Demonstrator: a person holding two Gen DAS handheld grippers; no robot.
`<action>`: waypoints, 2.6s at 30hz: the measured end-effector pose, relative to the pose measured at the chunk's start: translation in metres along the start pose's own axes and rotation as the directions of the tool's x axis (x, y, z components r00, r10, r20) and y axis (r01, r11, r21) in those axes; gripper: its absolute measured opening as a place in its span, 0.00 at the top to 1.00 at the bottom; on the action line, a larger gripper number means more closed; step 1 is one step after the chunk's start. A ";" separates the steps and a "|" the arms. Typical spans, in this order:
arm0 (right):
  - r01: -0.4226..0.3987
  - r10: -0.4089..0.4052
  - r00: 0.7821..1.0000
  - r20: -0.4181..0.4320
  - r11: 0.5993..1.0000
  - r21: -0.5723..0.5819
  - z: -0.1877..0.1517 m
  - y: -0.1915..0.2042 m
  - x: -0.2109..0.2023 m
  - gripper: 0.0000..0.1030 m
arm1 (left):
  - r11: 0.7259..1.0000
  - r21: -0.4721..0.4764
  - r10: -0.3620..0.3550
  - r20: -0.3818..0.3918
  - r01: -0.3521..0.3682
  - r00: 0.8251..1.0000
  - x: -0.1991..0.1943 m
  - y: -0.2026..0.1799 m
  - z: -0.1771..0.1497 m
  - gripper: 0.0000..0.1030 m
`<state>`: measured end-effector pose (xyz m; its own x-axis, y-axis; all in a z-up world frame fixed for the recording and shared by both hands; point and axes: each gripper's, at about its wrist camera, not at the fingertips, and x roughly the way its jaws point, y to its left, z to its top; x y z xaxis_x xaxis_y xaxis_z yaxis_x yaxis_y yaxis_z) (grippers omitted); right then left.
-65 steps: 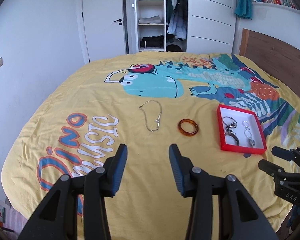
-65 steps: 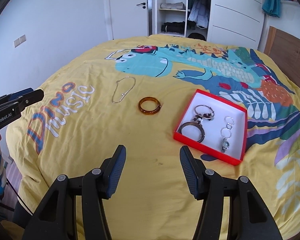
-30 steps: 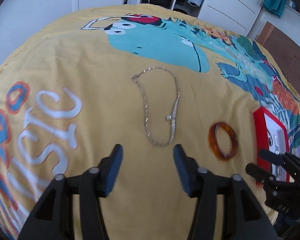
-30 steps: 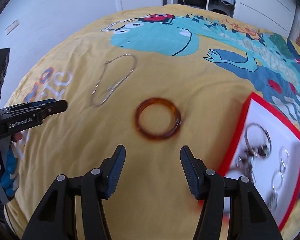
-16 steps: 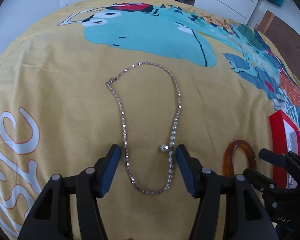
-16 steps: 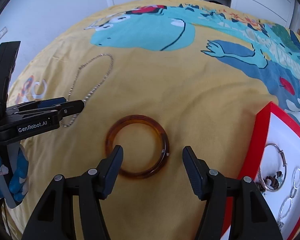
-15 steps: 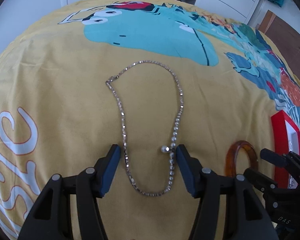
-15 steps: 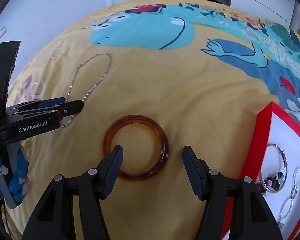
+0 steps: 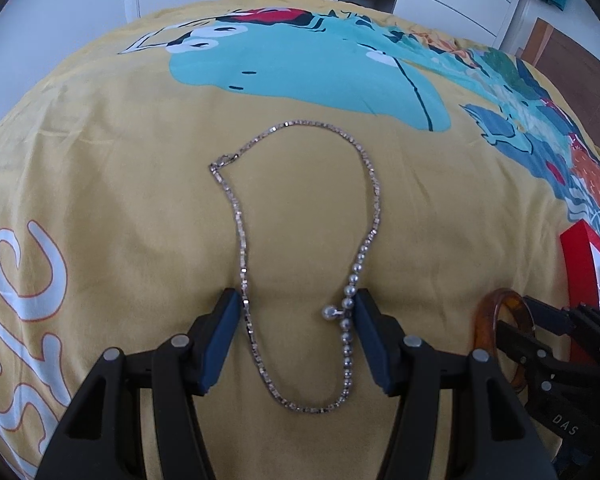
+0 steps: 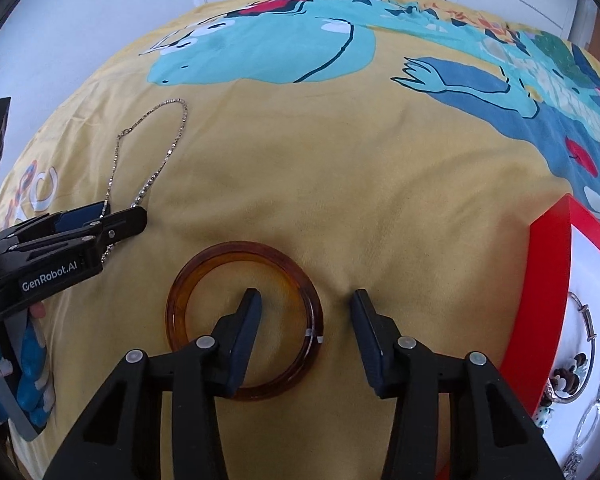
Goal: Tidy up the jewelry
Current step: 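Grasp the rhinestone necklace with the left tool while the right tool grasps the amber bangle, then lift the necklace and amber bangle and carry them toward the red box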
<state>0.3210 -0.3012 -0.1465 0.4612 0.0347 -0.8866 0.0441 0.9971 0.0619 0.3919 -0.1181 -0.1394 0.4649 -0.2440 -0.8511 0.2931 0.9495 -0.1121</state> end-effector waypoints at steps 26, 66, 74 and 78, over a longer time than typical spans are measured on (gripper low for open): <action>0.020 -0.025 0.987 0.161 0.999 0.035 -0.020 0.015 -0.012 0.88 | 0.999 0.035 0.034 0.078 -0.036 0.996 -0.010 -0.007 -0.010 0.69; -0.009 -0.005 0.973 0.229 0.998 0.062 -0.053 0.040 -0.092 0.89 | 0.998 0.027 0.058 0.162 -0.063 0.985 -0.107 -0.004 -0.042 0.93; -0.021 0.001 0.969 0.249 0.997 0.076 -0.069 0.050 -0.126 0.89 | 0.997 0.027 0.067 0.206 -0.074 0.976 -0.152 -0.008 -0.056 0.93; -0.022 0.001 0.967 0.256 0.997 0.077 -0.078 0.056 -0.143 0.89 | 0.997 0.036 0.064 0.225 -0.074 0.972 -0.174 -0.012 -0.065 0.93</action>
<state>0.1890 -0.2454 -0.0520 0.6730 0.0174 -0.7394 0.1024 0.9879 0.1164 0.2529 -0.0736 -0.0230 0.6588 -0.2212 -0.7191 0.2882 0.9571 -0.0305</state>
